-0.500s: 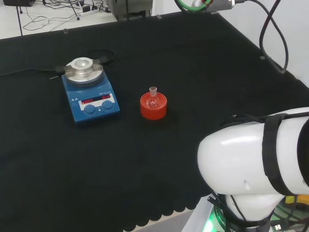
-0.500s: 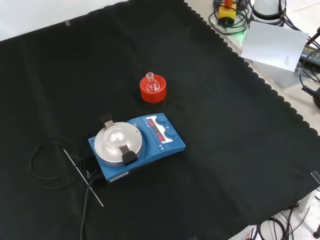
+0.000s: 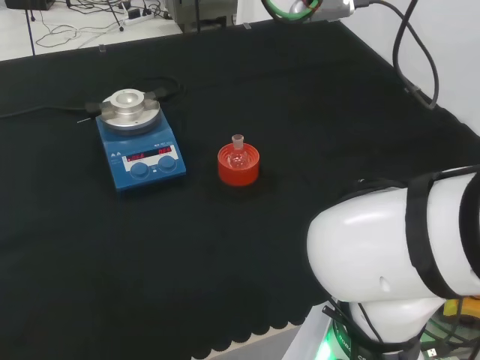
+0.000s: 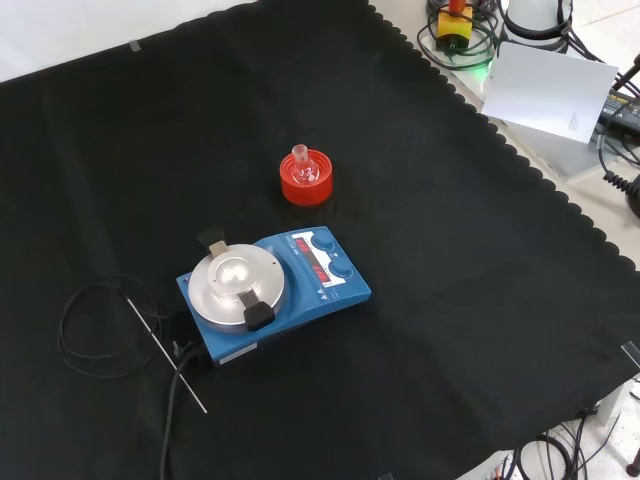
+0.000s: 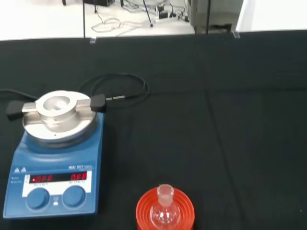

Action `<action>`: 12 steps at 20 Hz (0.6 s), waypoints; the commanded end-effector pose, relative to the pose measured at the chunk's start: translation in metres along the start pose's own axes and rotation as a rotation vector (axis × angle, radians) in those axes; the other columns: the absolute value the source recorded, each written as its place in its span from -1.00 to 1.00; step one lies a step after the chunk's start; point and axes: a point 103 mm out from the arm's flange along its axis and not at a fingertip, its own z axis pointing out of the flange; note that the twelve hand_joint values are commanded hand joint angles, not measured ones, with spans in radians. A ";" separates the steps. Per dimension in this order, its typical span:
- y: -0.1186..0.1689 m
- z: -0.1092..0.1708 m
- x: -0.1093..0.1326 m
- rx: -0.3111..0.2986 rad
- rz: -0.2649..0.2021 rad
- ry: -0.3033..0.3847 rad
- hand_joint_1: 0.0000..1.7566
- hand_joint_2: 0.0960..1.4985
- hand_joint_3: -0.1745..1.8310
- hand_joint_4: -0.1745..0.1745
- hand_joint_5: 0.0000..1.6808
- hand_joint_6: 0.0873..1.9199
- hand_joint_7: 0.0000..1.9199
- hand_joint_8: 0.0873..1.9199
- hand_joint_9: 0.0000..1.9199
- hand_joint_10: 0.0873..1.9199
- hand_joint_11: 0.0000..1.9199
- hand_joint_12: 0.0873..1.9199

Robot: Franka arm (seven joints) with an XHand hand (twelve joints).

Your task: Pick up the round-bottom flask.

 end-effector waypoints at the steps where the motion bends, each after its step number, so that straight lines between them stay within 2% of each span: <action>1: -0.007 -0.010 -0.013 -0.042 0.032 0.003 -0.91 0.70 -0.52 -0.05 -0.67 -0.74 -1.00 -0.52 -0.88 -0.34 -1.00 0.34; 5: 0.003 0.005 -0.015 -0.028 0.043 0.022 -0.91 0.70 -0.52 -0.05 -0.67 -0.75 -1.00 -0.52 -0.88 -0.34 -1.00 0.34; 12: 0.015 0.039 -0.038 -0.011 0.078 0.055 -0.91 0.71 -0.53 -0.05 -0.65 -0.75 -1.00 -0.52 -0.87 -0.34 -1.00 0.34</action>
